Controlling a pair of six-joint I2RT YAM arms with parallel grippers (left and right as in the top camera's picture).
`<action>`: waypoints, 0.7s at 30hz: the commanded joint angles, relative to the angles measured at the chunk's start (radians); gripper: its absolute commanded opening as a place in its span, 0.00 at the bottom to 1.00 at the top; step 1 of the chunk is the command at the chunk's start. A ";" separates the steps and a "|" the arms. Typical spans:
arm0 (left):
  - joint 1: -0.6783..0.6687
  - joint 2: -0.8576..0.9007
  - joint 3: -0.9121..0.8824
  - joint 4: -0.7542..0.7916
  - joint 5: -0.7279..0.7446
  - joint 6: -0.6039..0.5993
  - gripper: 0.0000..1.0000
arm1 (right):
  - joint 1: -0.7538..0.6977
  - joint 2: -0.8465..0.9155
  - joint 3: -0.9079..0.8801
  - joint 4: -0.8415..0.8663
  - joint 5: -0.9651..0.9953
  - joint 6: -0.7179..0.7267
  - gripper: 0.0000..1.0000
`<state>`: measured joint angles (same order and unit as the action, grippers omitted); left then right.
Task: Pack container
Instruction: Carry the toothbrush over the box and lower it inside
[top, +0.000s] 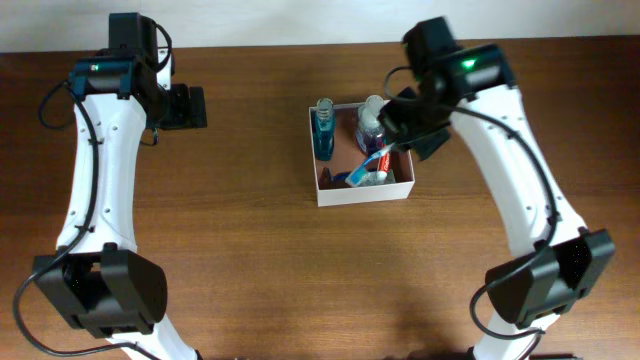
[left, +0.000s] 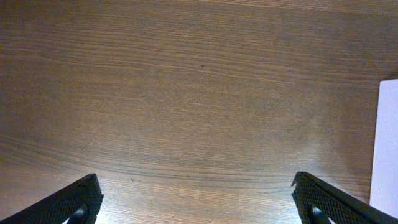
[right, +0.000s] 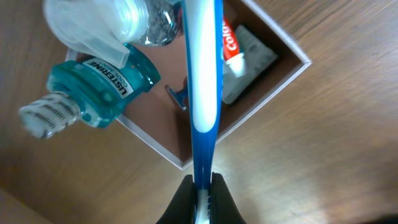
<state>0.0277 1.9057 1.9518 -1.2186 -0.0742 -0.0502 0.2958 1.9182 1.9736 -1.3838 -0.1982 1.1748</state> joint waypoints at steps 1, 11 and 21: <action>-0.001 -0.002 -0.005 -0.001 0.007 -0.006 0.99 | 0.015 0.007 -0.068 0.040 0.031 0.095 0.04; 0.000 -0.002 -0.005 -0.001 0.007 -0.006 0.99 | 0.027 0.029 -0.191 0.209 0.061 0.103 0.04; 0.000 -0.002 -0.005 -0.001 0.007 -0.006 0.99 | 0.055 0.094 -0.202 0.252 0.061 0.090 0.05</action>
<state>0.0277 1.9057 1.9518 -1.2182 -0.0742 -0.0502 0.3275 1.9919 1.7790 -1.1385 -0.1574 1.2663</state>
